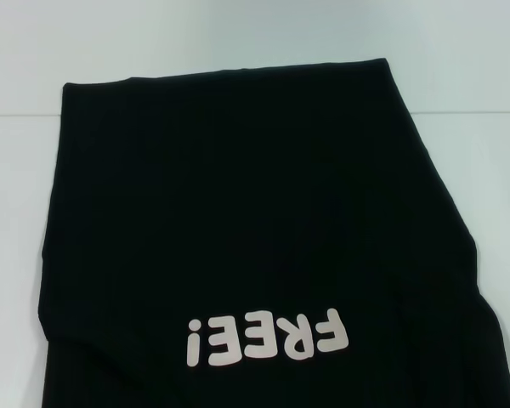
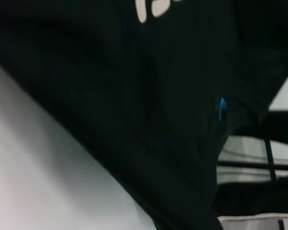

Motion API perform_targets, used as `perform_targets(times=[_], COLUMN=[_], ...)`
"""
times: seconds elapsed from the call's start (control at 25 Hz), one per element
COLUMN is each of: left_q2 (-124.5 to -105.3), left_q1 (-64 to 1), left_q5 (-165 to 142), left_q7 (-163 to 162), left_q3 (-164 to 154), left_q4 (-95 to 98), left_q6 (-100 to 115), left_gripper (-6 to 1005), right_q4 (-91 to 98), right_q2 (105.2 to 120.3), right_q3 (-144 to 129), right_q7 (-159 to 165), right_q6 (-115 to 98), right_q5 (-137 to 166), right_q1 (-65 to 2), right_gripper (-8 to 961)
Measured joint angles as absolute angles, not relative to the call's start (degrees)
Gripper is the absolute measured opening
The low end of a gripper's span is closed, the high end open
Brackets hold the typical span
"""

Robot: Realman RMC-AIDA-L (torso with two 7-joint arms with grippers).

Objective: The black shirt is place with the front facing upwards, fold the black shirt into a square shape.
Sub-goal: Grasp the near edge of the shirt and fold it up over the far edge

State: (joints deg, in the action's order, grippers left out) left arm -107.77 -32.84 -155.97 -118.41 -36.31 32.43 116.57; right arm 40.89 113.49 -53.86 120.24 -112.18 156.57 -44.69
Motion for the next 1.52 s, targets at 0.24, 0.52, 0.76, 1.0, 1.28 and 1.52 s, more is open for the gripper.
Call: perform_targets(times=[0.24, 0.52, 0.76, 1.0, 1.28, 1.52], left_q2=[-106.91, -105.7, -107.23, -110.14, -112.24, -112.87], left_q1=[-34.1, -35.1, -32.2, -30.0, -29.7, -30.0], left_q5=[-152.3, -147.2, -135.9, -125.9, -120.9, -118.2], left_q7=[-119.2, -125.7, -124.4, -119.7, -115.7, -112.9], left_q3=[-26.1, -5.0, 2.2, 2.5, 2.6, 2.5], left_q4=[32.8, 32.3, 26.6, 22.9, 21.5, 20.0], left_q6=[114.7, 108.6, 96.5, 89.4, 84.7, 81.4], left_gripper=[-2, -1, -1, -2, -2, -1], right_q4=[41.3, 41.0, 37.6, 33.9, 30.6, 30.0], right_q2=[113.13, 111.11, 111.98, 115.13, 117.12, 118.24], right_q3=[-43.9, -25.9, -22.9, -22.7, -22.9, -22.9], right_q7=[121.3, 122.7, 122.0, 115.1, 109.5, 107.7], right_q6=[-108.0, -102.2, -90.5, -78.7, -68.4, -62.4], right_q5=[155.9, 144.9, 130.0, 118.9, 117.1, 117.0], right_q1=[-44.9, -43.8, -39.6, -37.2, -37.7, -38.3], right_gripper=[66, 66, 66, 65, 65, 66])
